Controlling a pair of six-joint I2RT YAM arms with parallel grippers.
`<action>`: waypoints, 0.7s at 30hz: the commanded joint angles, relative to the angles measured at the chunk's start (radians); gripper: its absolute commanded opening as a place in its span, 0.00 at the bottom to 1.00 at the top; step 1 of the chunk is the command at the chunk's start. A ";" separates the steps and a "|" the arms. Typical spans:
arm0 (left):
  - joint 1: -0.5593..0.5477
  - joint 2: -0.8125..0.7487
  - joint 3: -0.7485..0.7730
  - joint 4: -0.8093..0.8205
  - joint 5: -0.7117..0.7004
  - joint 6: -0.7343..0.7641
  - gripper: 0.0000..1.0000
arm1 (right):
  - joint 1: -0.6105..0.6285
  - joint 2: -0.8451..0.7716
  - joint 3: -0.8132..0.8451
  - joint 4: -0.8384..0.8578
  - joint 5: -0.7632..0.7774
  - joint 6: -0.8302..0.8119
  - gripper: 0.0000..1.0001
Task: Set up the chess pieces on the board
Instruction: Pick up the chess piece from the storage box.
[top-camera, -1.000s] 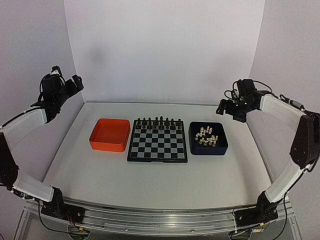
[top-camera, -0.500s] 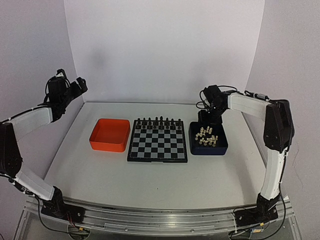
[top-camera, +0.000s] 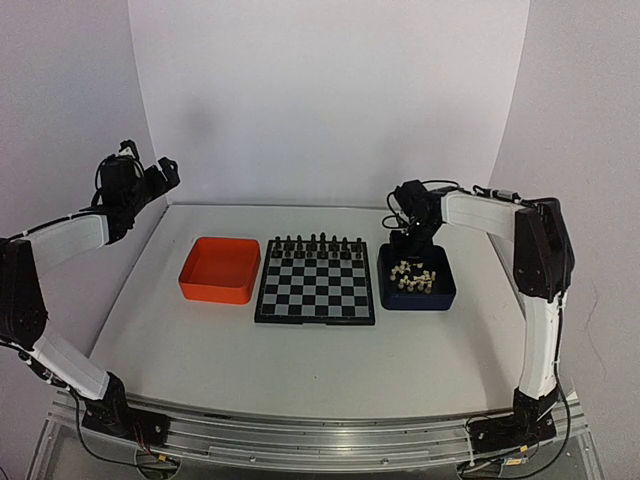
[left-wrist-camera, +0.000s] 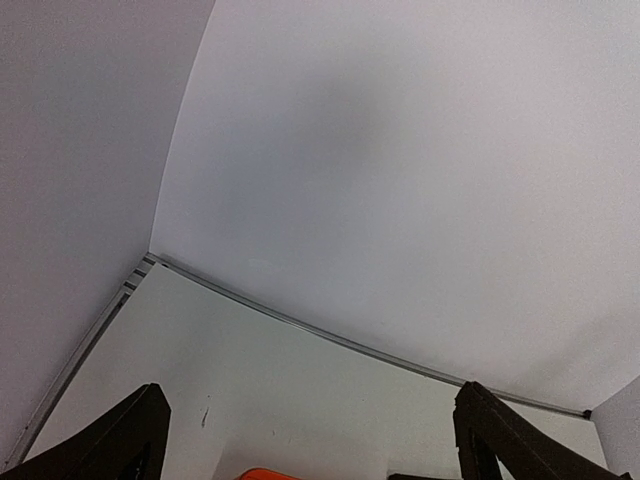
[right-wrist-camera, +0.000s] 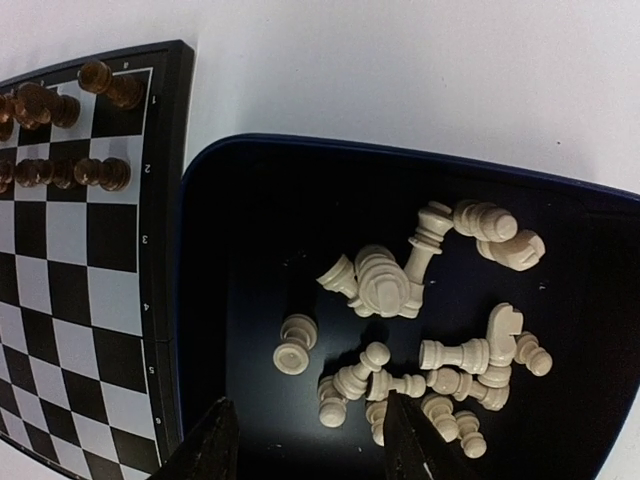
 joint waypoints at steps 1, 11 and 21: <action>-0.001 0.007 0.013 0.050 0.019 0.004 1.00 | 0.009 0.049 0.060 -0.016 -0.031 -0.008 0.44; -0.001 0.021 0.019 0.052 0.028 0.002 1.00 | 0.012 0.114 0.095 -0.018 -0.026 -0.029 0.35; -0.001 0.015 0.010 0.047 0.025 -0.001 1.00 | 0.014 0.151 0.109 -0.017 -0.026 -0.041 0.24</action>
